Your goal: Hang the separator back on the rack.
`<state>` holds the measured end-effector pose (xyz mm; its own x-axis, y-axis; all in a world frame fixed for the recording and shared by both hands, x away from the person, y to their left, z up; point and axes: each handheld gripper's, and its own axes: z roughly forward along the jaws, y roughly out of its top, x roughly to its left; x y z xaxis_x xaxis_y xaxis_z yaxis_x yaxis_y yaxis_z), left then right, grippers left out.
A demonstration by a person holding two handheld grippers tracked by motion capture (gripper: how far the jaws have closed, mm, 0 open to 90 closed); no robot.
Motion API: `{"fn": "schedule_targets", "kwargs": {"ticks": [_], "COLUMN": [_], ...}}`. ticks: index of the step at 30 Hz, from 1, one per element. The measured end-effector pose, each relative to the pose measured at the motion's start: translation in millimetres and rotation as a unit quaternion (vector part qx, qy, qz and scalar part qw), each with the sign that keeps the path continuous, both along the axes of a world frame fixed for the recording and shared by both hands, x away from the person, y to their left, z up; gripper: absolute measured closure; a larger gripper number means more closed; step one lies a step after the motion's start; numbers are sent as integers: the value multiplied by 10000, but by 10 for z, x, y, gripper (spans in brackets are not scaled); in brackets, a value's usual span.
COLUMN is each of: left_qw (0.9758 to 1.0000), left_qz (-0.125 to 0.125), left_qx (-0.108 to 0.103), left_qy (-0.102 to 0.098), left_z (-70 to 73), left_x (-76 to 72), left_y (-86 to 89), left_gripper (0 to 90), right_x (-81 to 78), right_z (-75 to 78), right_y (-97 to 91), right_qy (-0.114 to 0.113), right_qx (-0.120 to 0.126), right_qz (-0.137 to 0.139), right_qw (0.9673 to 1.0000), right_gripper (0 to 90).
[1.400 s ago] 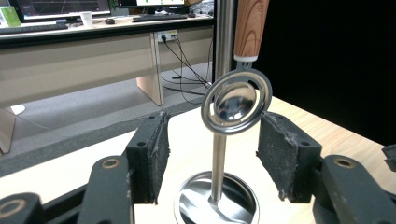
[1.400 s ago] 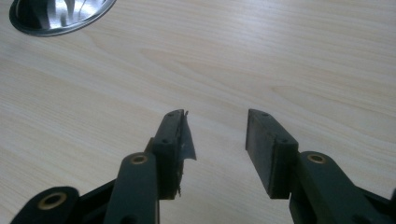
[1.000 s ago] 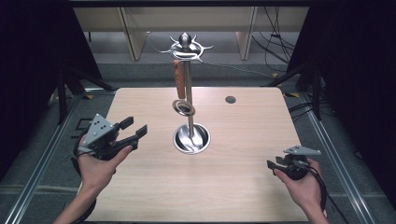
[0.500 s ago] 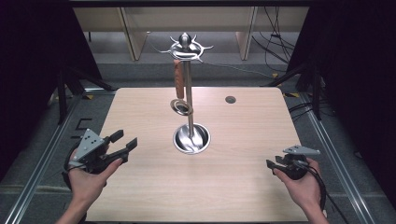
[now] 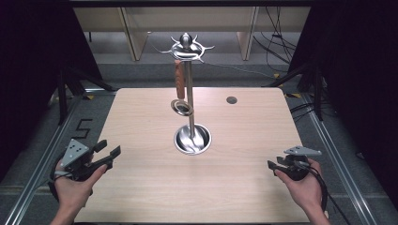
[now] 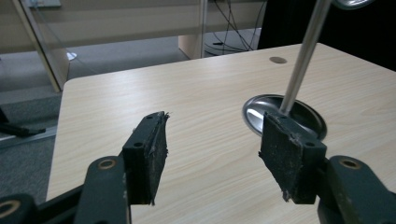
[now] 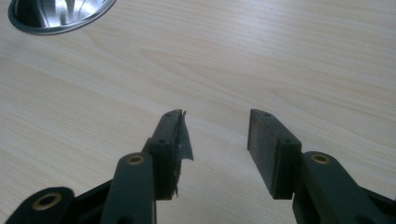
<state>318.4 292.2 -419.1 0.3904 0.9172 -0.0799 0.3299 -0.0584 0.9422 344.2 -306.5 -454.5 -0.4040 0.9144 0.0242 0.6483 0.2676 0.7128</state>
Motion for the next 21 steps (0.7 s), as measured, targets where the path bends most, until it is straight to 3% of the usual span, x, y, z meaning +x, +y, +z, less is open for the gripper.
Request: {"fn": "schedule_targets", "kwargs": {"ticks": [7, 8, 9, 12, 15, 18, 21], "left_qw": [9988, 9988, 9981, 9973, 9963, 9949, 9946], "left_qz": [406, 427, 507, 642, 737, 807, 859], "left_qx": [-86, -126, -95, -119, -127, -181, 0], "left_qy": [252, 216, 332, 331, 417, 578, 578], "left_z": [-141, -162, -178, -239, -306, -349, -348], "left_x": [70, 82, 91, 125, 151, 172, 165], "left_y": [187, 206, 239, 291, 312, 317, 298], "left_gripper": [405, 405, 405, 405, 405, 405, 405], "right_x": [-2, -11, -12, 13, 10, 5, 7], "right_z": [1, 7, 7, -10, -10, -8, -7], "right_y": [12, 15, 16, 1, -4, -3, -4], "right_qy": [63, 109, 121, 10, 38, 165, 166], "right_qx": [169, 155, 164, 146, 120, 35, 33], "right_qz": [-59, -133, -142, 30, 23, -219, -216], "right_qw": [9998, 9997, 9997, 9999, 9999, 9996, 9996], "right_gripper": [557, 556, 555, 555, 553, 552, 551]}}
